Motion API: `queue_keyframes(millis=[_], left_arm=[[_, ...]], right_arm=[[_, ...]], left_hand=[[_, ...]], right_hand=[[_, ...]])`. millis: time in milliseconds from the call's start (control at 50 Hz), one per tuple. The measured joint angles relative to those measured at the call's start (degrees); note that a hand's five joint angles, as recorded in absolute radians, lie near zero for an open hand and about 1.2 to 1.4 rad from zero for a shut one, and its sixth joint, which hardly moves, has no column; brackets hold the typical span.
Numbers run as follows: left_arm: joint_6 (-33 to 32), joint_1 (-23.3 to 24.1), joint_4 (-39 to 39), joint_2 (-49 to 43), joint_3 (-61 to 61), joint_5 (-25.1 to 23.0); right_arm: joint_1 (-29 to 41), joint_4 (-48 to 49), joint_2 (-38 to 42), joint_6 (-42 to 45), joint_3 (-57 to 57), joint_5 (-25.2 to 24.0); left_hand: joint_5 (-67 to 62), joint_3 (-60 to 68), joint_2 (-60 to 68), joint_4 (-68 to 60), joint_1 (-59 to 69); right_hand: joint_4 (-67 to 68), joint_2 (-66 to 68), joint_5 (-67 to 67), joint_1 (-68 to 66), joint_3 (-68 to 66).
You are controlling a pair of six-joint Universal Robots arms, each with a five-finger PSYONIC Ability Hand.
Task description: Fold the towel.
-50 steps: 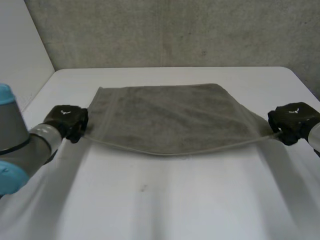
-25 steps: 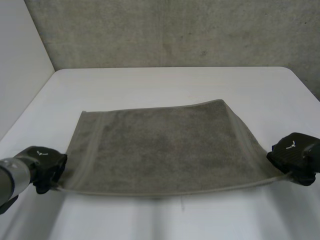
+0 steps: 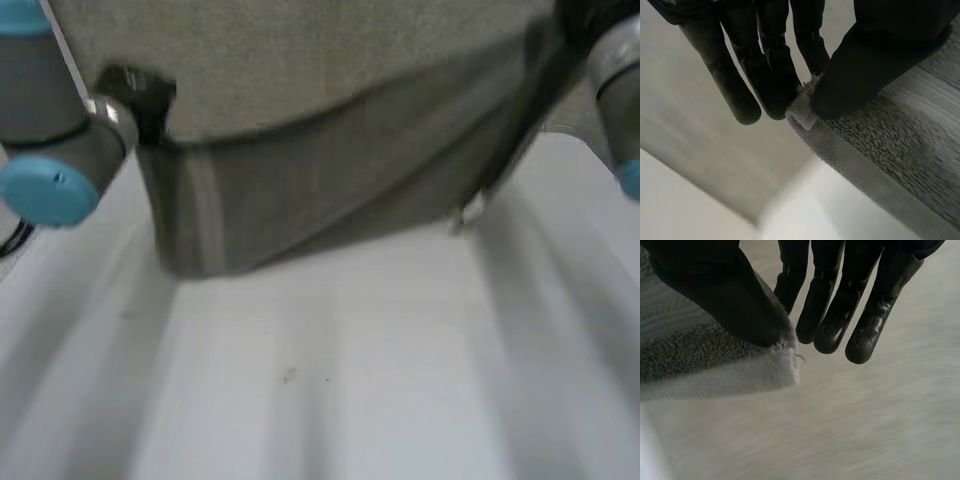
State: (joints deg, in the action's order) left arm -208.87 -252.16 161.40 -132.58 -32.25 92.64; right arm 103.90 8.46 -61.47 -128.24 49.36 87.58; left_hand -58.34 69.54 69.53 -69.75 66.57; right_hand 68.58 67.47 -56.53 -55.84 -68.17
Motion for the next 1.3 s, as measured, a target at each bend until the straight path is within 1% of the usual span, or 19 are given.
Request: queue_keyframes(millis=[20, 40, 120, 180, 240, 560, 660, 760, 820, 840, 860, 920, 1040, 1160, 1200, 1220, 1240, 1260, 1300], left_arm=[[0.0, 0.0, 0.0, 0.0, 0.0, 0.0], [4.8, -0.2, 7.0, -0.1, 8.4, -0.1], [12.3, -0.8, 16.0, 1.7, 12.6, -0.7], [15.3, -1.1, 18.6, 2.8, 11.3, -0.9], [18.2, -1.5, 20.2, 4.6, 4.5, -1.3], [18.6, -2.7, 20.0, 5.8, -30.4, -3.0], [18.4, -4.0, 20.2, 9.9, -41.9, -3.4], [18.4, -5.7, 19.8, 20.6, -50.6, -3.5], [18.4, -6.4, 18.6, 30.7, -54.9, -3.5], [18.4, -6.4, 18.6, 30.7, -54.9, -3.5], [18.3, -6.6, 17.6, 35.6, -56.4, -3.5], [18.3, -6.9, 15.0, 42.3, -58.0, -3.5], [18.2, -7.5, 7.8, 49.1, -58.7, -3.9], [18.0, -7.7, 4.2, 45.1, -58.3, -4.5], [17.2, -7.6, 3.0, 38.5, -57.1, -4.6], [17.2, -7.6, 3.0, 38.5, -57.1, -4.6], [16.1, -7.6, 2.5, 34.1, -55.7, -4.6], [15.5, -7.5, 2.3, 31.8, -55.0, -4.5], [14.1, -7.4, 2.0, 27.6, -53.2, -4.3]], right_arm=[[0.0, 0.0, 0.0, 0.0, 0.0, 0.0], [-0.1, 9.2, -2.0, -2.4, -0.3, 0.1], [-0.1, 14.4, -3.8, -3.9, 1.5, 0.0], [-0.2, 14.3, -4.1, -4.2, 3.2, -0.2], [-0.2, 10.9, -3.9, -4.3, 6.3, -0.9], [-1.2, -1.3, -2.4, -4.3, 22.4, -7.4], [-2.4, -5.9, -3.9, -4.4, 27.3, -9.2], [-4.2, -13.5, -9.8, -5.1, 29.2, -9.4], [-6.0, -20.4, -15.6, -6.2, 29.8, -9.5], [-6.0, -20.4, -15.6, -6.2, 29.8, -9.5], [-7.1, -24.2, -18.8, -6.7, 30.0, -9.5], [-8.6, -29.5, -23.2, -7.1, 30.2, -9.9], [-10.9, -38.1, -29.2, -5.1, 30.3, -11.7], [-11.4, -40.1, -27.9, -1.6, 31.6, -12.9], [-11.2, -40.1, -22.6, 0.3, 31.9, -12.7], [-11.2, -40.1, -22.6, 0.3, 31.9, -12.7], [-11.1, -40.0, -21.5, 0.6, 31.8, -12.6], [-10.7, -39.9, -17.0, 1.5, 31.0, -11.9], [-10.2, -39.7, -13.6, 2.0, 29.7, -11.2]], left_hand=[[0.0, 0.0, 0.0, 0.0, 0.0], [0.0, 0.0, 0.0, 0.0, 0.0], [0.0, 0.0, 0.0, 0.0, 0.0], [0.0, 0.0, 0.0, 0.0, 0.0], [0.0, 0.0, 0.0, 0.0, 0.0], [0.0, 0.1, 0.0, 0.0, 0.0], [0.0, 0.1, 0.0, 0.0, 0.0], [0.0, 0.1, 0.0, 0.0, 0.0], [0.0, 0.1, 0.0, 0.0, 0.0], [0.0, 0.1, 0.0, 0.0, 0.0], [0.0, 0.1, 0.0, 0.0, 0.0], [0.0, 0.1, 0.0, 0.0, 0.0], [0.0, 0.1, 0.0, 0.0, 0.0], [0.0, 0.2, 0.0, 0.0, 0.0], [0.0, 0.2, 0.0, 0.0, 0.0], [0.0, 0.2, 0.0, 0.0, 0.0], [0.0, 0.2, 0.0, 0.0, 0.0], [0.0, 0.2, 0.0, 0.0, 0.0], [0.0, 0.2, 0.0, 0.0, 0.0]], right_hand=[[0.0, 0.0, 0.0, 0.0, 0.0], [0.0, 0.0, 0.0, 0.0, 0.0], [0.0, 0.0, 0.0, 0.0, 0.0], [0.0, 0.0, 0.0, 0.0, 0.0], [0.0, 0.0, 0.0, 0.0, 0.0], [0.0, 0.0, 0.0, 0.0, 0.0], [0.0, 0.0, 0.0, 0.0, 0.0], [0.0, 0.0, -0.1, 0.0, 0.0], [0.0, 0.0, -0.1, 0.0, 0.0], [0.0, 0.0, -0.1, 0.0, 0.0], [0.0, 0.0, 0.0, 0.0, 0.0], [0.0, 0.0, -0.1, 0.0, 0.0], [0.0, 0.0, -0.1, 0.0, 0.0], [0.0, 0.0, -0.1, 0.0, 0.0], [0.0, 0.0, -0.1, 0.0, 0.0], [0.0, 0.0, -0.1, 0.0, 0.0], [0.0, 0.0, -0.1, 0.0, 0.0], [0.0, 0.0, -0.1, 0.0, 0.0], [0.0, 0.0, -0.1, 0.0, 0.0]])
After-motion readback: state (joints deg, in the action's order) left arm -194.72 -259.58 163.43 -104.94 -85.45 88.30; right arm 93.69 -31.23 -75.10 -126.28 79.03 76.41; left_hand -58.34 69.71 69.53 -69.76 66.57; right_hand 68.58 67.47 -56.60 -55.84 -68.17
